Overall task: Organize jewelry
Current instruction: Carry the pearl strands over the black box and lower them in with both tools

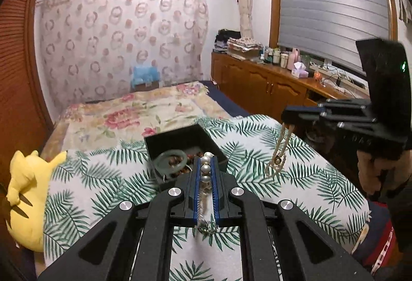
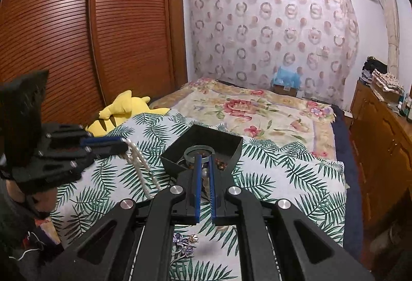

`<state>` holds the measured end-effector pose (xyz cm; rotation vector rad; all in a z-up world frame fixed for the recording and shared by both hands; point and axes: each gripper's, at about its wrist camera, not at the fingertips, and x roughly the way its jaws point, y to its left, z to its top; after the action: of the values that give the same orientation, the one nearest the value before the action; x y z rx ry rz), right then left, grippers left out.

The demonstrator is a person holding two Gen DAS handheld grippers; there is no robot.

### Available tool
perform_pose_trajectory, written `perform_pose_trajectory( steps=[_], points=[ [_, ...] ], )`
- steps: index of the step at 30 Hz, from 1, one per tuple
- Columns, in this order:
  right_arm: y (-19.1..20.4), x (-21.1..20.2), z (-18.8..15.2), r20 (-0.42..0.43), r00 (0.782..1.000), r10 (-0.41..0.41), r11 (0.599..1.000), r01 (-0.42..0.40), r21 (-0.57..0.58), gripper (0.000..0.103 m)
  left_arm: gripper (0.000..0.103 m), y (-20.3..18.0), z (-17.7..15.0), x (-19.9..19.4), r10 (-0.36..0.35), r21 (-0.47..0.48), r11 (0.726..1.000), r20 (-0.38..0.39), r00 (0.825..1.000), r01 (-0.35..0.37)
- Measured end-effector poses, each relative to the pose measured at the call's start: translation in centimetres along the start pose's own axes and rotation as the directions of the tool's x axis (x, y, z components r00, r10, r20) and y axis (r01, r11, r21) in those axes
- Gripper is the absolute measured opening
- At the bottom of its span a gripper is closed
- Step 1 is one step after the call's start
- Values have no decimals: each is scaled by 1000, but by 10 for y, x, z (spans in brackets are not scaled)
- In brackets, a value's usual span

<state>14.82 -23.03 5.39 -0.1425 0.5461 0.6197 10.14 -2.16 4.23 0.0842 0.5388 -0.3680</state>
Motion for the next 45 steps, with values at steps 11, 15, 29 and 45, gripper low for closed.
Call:
perform_pose_trajectory(
  steps=[11,15,29,45],
  points=[
    [-11,8,11,7,1000,9,1000,-9,9,6,7,8,33,-10,27,14,1000,53,998,-28],
    [-15,11,19,13,1000,4,1000,-4,9,6,7,12,48,-5,34,10,999,59,998,-34],
    [-31,11,38,41,999,2,999,-4,44,6,7,6,94,6,80,28,996,109,991,-84],
    [-33,16,45,39,999,6,999,-8,42,6,7,32,73,78,89,-41,995,-32,996,-90]
  ],
)
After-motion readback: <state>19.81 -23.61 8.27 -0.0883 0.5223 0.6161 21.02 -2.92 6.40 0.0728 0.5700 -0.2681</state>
